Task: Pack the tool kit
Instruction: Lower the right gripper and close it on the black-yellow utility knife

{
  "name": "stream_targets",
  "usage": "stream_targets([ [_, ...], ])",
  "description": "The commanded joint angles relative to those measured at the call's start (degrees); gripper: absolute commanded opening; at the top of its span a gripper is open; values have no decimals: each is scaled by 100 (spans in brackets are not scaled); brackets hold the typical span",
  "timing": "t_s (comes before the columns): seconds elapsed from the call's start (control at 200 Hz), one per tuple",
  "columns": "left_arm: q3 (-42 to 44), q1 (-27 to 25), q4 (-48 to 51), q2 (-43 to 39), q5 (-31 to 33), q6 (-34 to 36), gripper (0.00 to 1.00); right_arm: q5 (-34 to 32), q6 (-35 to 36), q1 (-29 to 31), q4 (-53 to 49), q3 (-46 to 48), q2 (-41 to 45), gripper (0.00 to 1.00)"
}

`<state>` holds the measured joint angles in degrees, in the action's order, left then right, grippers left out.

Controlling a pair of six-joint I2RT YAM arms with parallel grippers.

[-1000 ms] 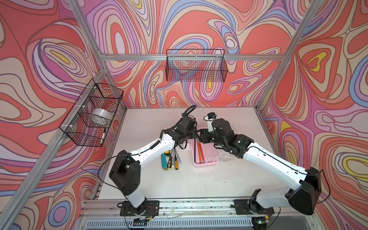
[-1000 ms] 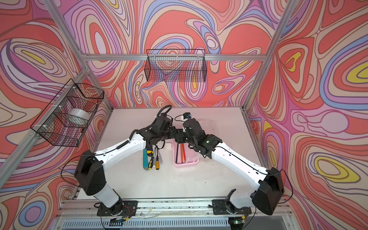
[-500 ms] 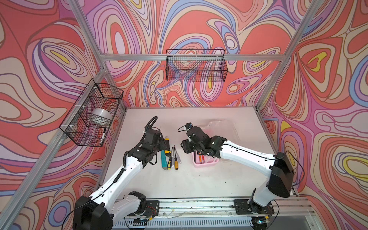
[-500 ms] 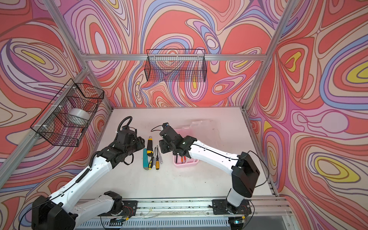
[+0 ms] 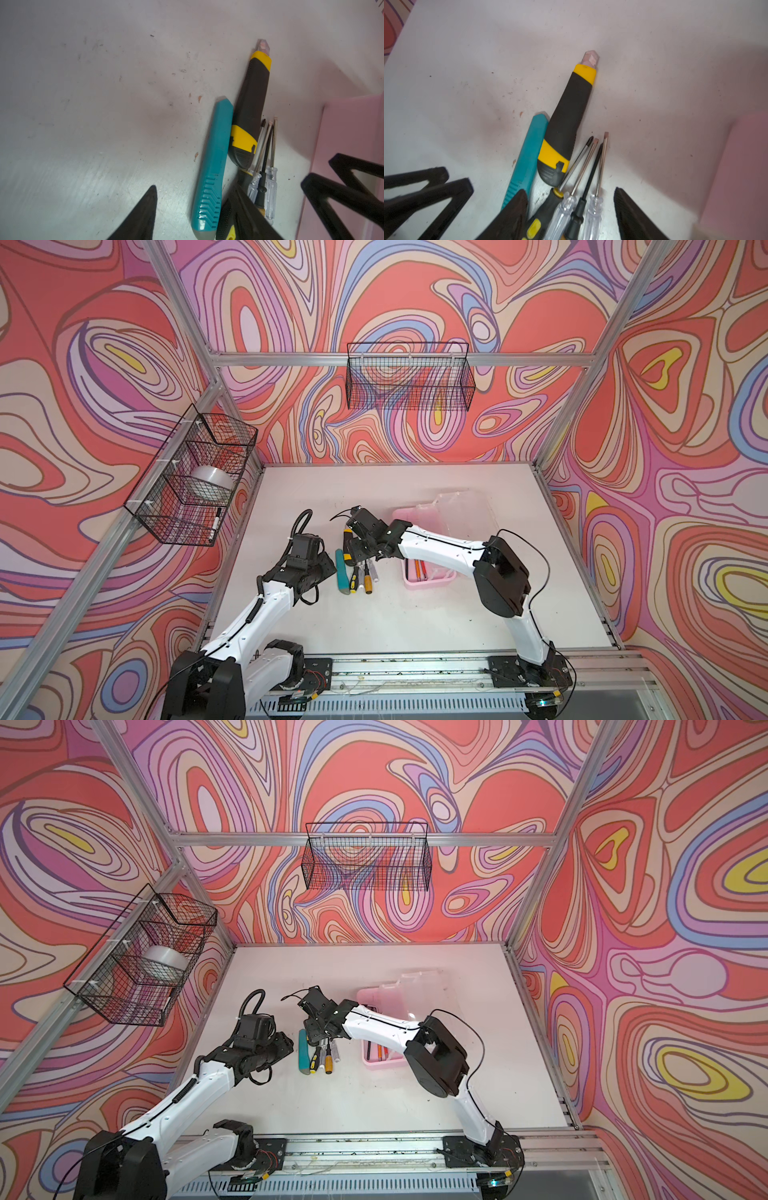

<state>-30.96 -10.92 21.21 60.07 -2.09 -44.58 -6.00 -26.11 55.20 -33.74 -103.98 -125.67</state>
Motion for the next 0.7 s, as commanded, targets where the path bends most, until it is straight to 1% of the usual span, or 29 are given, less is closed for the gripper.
stream_targets([
  [0.0, 89, 170, -243, -225, -330, -181, 59, -256, 97, 10, -596, -808, -523, 70],
  [0.04, 90, 213, -274, -290, -348, -219, 61, -309, 98, 9, -795, -1156, -761, 70],
  [0.07, 327, 242, -307, -351, -369, -258, 62, -285, 106, 16, -873, -1345, -902, 70],
  [0.15, 491, 308, -392, -559, -332, -349, 65, -275, 76, 8, -857, -1592, -1108, 70],
  [0.3, 618, 433, -353, -813, -332, -378, 66, -304, 16, 8, -1157, -2210, -1585, 68],
  [0.401, 721, 469, -415, -955, -366, -381, 67, -265, -34, 11, -991, -2199, -1685, 66],
  [0.486, 745, 502, -392, -971, -411, -334, 67, -301, -85, 8, -1040, -2316, -1808, 65],
  [0.551, 749, 527, -412, -939, -453, -299, 67, -281, -93, 10, -978, -2343, -1882, 63],
  [0.696, 770, 567, -530, -788, -550, -262, 67, -178, -155, 10, -790, -2302, -1946, 63],
])
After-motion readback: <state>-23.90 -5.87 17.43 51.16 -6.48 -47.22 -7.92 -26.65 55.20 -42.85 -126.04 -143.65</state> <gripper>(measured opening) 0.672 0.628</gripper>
